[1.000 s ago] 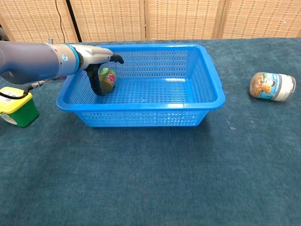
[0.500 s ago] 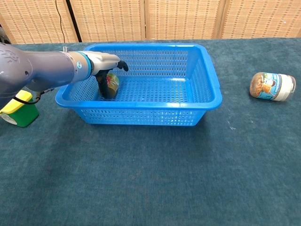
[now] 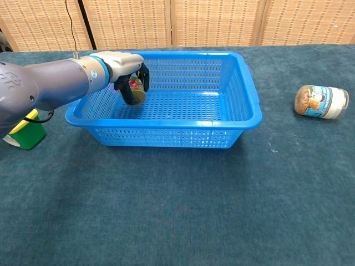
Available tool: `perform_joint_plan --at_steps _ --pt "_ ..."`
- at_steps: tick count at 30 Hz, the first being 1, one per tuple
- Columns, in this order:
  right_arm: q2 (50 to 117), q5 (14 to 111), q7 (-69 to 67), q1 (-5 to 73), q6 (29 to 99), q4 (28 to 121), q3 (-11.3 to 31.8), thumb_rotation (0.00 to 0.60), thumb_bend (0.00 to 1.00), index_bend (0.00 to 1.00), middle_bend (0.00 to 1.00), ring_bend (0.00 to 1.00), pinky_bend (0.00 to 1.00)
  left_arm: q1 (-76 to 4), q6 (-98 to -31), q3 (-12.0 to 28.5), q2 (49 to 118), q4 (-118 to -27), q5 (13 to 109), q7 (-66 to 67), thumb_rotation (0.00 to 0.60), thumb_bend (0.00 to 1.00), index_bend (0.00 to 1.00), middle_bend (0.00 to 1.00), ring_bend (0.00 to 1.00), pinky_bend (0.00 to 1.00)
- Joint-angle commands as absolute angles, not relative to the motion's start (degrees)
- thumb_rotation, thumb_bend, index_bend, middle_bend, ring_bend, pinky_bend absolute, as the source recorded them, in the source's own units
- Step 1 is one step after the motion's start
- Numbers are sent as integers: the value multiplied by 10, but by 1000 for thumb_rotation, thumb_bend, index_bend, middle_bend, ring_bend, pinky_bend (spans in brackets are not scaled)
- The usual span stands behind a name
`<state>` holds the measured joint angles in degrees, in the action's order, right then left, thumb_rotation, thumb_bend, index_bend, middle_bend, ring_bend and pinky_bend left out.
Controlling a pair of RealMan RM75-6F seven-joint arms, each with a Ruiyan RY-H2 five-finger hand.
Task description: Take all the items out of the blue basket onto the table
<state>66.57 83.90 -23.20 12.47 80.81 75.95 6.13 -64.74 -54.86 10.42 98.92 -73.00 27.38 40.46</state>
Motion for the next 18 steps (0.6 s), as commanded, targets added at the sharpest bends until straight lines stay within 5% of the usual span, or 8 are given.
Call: perform_joint_plan --at_steps 1,18 --pt "665 839 -233 125 807 761 62 600 0 43 35 0 101 -639 -561 114 974 -753 295 391 600 572 501 334 397 572" --pt "657 849 -236 118 816 774 64 600 0 43 35 0 101 -535 -652 152 772 -946 383 297 600 550 496 334 397 572"
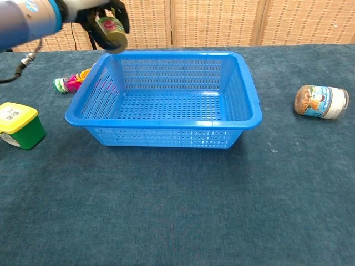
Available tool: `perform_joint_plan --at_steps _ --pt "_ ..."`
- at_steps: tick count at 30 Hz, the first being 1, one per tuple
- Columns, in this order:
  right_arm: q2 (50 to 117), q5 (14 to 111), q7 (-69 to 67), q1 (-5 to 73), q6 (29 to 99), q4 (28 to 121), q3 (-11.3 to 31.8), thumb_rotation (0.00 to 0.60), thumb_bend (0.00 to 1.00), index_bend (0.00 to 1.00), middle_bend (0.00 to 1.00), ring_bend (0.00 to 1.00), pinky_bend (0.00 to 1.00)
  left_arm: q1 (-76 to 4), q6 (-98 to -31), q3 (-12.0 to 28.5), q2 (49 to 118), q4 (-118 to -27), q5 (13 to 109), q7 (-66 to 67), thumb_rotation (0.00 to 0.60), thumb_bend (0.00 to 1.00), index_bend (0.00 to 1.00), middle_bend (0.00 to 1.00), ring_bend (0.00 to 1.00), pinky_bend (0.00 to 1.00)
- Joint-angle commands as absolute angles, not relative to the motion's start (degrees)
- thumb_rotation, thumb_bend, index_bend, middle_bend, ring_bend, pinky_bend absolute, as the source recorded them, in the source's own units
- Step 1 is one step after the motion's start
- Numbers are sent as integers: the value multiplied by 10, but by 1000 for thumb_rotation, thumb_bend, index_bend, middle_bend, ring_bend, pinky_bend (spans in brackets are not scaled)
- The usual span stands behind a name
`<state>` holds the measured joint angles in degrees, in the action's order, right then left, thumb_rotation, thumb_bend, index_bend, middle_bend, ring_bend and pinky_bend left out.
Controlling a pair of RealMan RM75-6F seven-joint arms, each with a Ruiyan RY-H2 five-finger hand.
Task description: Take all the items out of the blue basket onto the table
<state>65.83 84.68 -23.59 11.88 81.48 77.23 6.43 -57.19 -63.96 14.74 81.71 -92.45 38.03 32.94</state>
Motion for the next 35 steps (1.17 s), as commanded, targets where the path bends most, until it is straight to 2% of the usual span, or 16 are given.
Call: perform_joint_plan --at_steps 1,4,8,10,12,14,16,18,19,22,26,30,33,35 --pt "657 850 -235 118 816 775 64 600 0 43 35 0 101 -525 -648 150 762 -943 381 286 600 547 493 334 397 572" --pt "656 852 -233 118 816 779 63 600 0 43 35 0 101 -497 -631 138 743 -923 378 253 600 546 491 334 396 572" --pt "656 856 -230 119 814 782 62 600 0 43 35 0 101 -474 -592 117 754 -866 376 220 600 546 491 334 389 572" --pt "657 858 -228 119 815 783 61 600 0 43 35 0 102 -467 -573 111 766 -840 378 203 600 546 489 333 374 572" --pt "657 860 -225 119 815 785 60 600 0 43 35 0 101 -460 -553 103 782 -812 384 186 600 541 469 305 318 535" --pt "657 861 -224 119 815 787 59 600 0 43 35 0 101 -454 -540 97 794 -793 389 174 600 520 397 212 211 453" --pt "657 862 -221 119 815 787 59 600 0 43 35 0 101 -449 -531 93 802 -782 396 164 600 458 193 49 54 328" --pt "657 863 -219 118 815 789 58 600 0 43 35 0 101 -442 -522 92 809 -771 412 141 600 374 40 0 1 229" --pt "656 863 -219 118 815 790 58 600 0 43 35 0 101 -439 -517 93 811 -767 422 127 600 322 1 0 0 182" --pt "654 866 -217 118 816 793 57 600 0 43 35 0 101 -424 -502 97 806 -764 463 73 600 233 0 0 0 106" --pt "652 869 -218 117 820 797 57 600 0 43 35 0 102 -405 -525 103 784 -788 516 30 600 200 0 0 0 53" --pt "647 874 -220 112 833 804 57 600 0 43 35 0 101 -365 -586 96 736 -854 585 -5 600 196 0 0 0 4" --pt "643 878 -219 109 841 808 58 600 0 41 32 0 94 -331 -626 79 704 -900 617 -11 600 196 0 0 0 0" --pt "641 878 -212 106 846 811 57 600 0 29 16 0 52 -300 -661 57 681 -932 639 -2 600 196 0 0 0 0"
